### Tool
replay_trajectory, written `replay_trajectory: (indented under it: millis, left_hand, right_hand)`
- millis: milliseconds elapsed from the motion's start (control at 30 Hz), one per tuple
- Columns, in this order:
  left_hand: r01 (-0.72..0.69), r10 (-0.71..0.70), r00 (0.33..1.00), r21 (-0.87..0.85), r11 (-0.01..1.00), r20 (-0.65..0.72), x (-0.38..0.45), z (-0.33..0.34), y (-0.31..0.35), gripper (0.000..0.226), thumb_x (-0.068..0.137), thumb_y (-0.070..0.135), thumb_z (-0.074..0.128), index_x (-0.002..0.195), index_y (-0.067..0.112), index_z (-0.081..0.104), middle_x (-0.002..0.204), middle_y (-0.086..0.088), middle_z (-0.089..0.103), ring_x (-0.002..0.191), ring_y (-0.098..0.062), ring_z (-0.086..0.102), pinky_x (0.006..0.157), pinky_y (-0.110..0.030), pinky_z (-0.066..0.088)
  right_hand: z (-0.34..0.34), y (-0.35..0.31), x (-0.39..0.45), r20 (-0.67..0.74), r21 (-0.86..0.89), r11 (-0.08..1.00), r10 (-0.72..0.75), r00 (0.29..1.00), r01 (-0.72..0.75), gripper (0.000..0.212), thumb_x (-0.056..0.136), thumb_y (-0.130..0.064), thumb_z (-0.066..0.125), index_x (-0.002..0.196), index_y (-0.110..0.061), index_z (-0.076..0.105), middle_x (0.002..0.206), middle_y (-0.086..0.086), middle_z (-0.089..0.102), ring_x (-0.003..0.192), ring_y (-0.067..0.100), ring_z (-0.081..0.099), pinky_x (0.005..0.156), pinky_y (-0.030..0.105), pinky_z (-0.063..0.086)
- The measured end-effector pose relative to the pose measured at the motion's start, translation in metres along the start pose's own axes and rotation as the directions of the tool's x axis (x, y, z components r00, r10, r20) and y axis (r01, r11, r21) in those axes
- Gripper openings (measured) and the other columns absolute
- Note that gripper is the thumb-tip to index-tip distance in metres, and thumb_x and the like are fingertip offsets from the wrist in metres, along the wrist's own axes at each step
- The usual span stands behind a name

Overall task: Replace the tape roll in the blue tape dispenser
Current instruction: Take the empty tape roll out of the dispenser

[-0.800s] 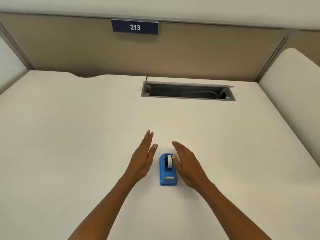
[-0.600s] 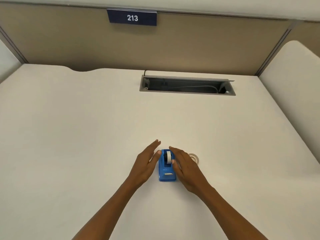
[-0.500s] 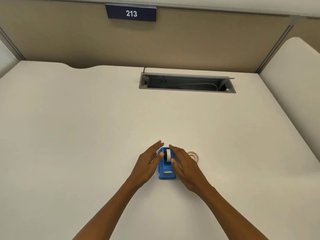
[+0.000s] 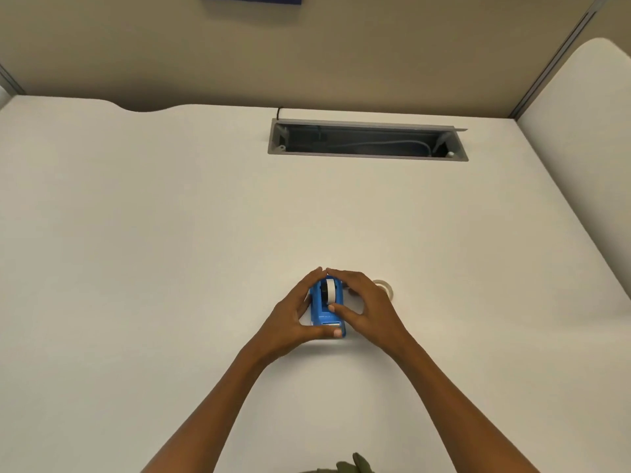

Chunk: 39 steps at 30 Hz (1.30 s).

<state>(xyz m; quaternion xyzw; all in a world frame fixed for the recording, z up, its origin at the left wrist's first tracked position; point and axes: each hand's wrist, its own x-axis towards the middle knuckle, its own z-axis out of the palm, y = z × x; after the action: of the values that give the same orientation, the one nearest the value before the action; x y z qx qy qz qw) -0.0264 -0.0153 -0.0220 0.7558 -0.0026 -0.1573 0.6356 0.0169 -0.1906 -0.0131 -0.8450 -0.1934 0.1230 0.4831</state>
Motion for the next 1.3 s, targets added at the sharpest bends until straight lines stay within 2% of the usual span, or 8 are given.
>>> replay_trajectory:
  millis: [133, 267, 567, 733, 933, 1033, 1200, 1300]
  left_hand:
    - [-0.042, 0.042, 0.999, 0.124, 0.991, 0.000, 0.001, 0.001, -0.007, 0.093, 0.069, 0.029, 0.080, 0.137, 0.049, 0.019, 0.142, 0.036, 0.021, 0.129, 0.014, 0.029, 0.102, -0.009, 0.030]
    - [-0.030, 0.033, 0.999, 0.130, 0.991, -0.020, 0.001, 0.002, -0.011, 0.095, 0.071, 0.024, 0.078, 0.136, 0.052, 0.015, 0.138, 0.039, 0.024, 0.130, 0.010, 0.032, 0.104, -0.014, 0.031]
    - [0.006, -0.005, 1.000, 0.080, 0.997, -0.016, 0.002, -0.001, -0.011, 0.097, 0.069, 0.019, 0.081, 0.139, 0.043, 0.019, 0.141, 0.031, 0.029, 0.128, 0.012, 0.034, 0.101, -0.010, 0.031]
    - [0.024, -0.023, 1.000, 0.076, 0.997, -0.020, 0.002, -0.002, -0.010, 0.096, 0.068, 0.019, 0.081, 0.138, 0.045, 0.020, 0.140, 0.031, 0.029, 0.127, 0.013, 0.035, 0.100, -0.009, 0.032]
    - [0.034, -0.034, 0.999, 0.054, 0.998, -0.013, 0.001, -0.003, -0.008, 0.096, 0.067, 0.020, 0.082, 0.138, 0.045, 0.021, 0.141, 0.029, 0.030, 0.127, 0.013, 0.035, 0.100, -0.009, 0.033]
    - [0.038, -0.038, 0.999, 0.038, 0.999, -0.012, 0.001, -0.003, -0.007, 0.097, 0.067, 0.020, 0.082, 0.138, 0.044, 0.021, 0.143, 0.025, 0.030, 0.128, 0.008, 0.036, 0.103, -0.013, 0.033]
    - [0.050, -0.052, 0.998, 0.084, 0.995, 0.020, 0.002, -0.011, 0.008, 0.103, 0.060, 0.027, 0.085, 0.138, 0.043, 0.019, 0.142, 0.025, 0.025, 0.128, 0.004, 0.030, 0.092, 0.000, 0.030]
    - [0.015, -0.015, 1.000, 0.059, 0.998, -0.008, 0.000, -0.019, 0.022, 0.102, 0.062, 0.022, 0.085, 0.141, 0.041, 0.024, 0.143, 0.025, 0.030, 0.126, 0.006, 0.036, 0.093, -0.003, 0.035]
  right_hand:
    - [0.001, 0.000, 0.002, -0.033, 0.036, 0.999, 0.021, 0.999, -0.020, 0.050, 0.080, -0.019, 0.072, 0.127, -0.024, 0.054, 0.124, -0.002, 0.059, 0.108, 0.009, 0.056, 0.089, 0.011, 0.043]
    - [0.000, 0.001, 0.003, -0.038, 0.039, 0.999, 0.038, 0.999, -0.036, 0.048, 0.080, -0.020, 0.072, 0.125, -0.023, 0.057, 0.124, -0.002, 0.059, 0.105, 0.004, 0.055, 0.084, 0.006, 0.043]
    - [-0.001, -0.002, 0.005, -0.056, 0.057, 0.996, 0.074, 0.996, -0.070, 0.046, 0.079, -0.020, 0.074, 0.122, -0.020, 0.060, 0.125, -0.003, 0.059, 0.109, 0.007, 0.056, 0.086, 0.014, 0.047]
    - [-0.002, -0.005, 0.009, -0.055, 0.093, 0.989, 0.117, 0.992, -0.112, 0.046, 0.077, -0.017, 0.075, 0.121, -0.020, 0.061, 0.125, -0.006, 0.061, 0.111, 0.008, 0.057, 0.085, 0.012, 0.047]
    - [-0.006, -0.012, 0.009, -0.053, 0.243, 0.951, 0.211, 0.976, -0.193, 0.045, 0.076, -0.015, 0.075, 0.119, -0.024, 0.063, 0.121, -0.008, 0.065, 0.112, 0.007, 0.057, 0.094, 0.026, 0.048]
    - [-0.009, -0.018, 0.009, -0.061, 0.297, 0.934, 0.225, 0.973, -0.197, 0.045, 0.075, -0.015, 0.076, 0.116, -0.028, 0.064, 0.114, -0.016, 0.065, 0.105, 0.001, 0.059, 0.089, 0.020, 0.049]
    - [-0.012, -0.025, 0.006, -0.091, 0.270, 0.953, 0.169, 0.981, -0.139, 0.049, 0.075, -0.015, 0.077, 0.120, -0.025, 0.060, 0.117, -0.013, 0.064, 0.108, -0.001, 0.058, 0.090, 0.012, 0.047]
    - [-0.013, -0.029, 0.003, -0.077, 0.309, 0.939, 0.181, 0.981, -0.149, 0.044, 0.075, -0.017, 0.077, 0.116, -0.025, 0.064, 0.112, -0.010, 0.068, 0.104, 0.001, 0.061, 0.090, 0.014, 0.049]
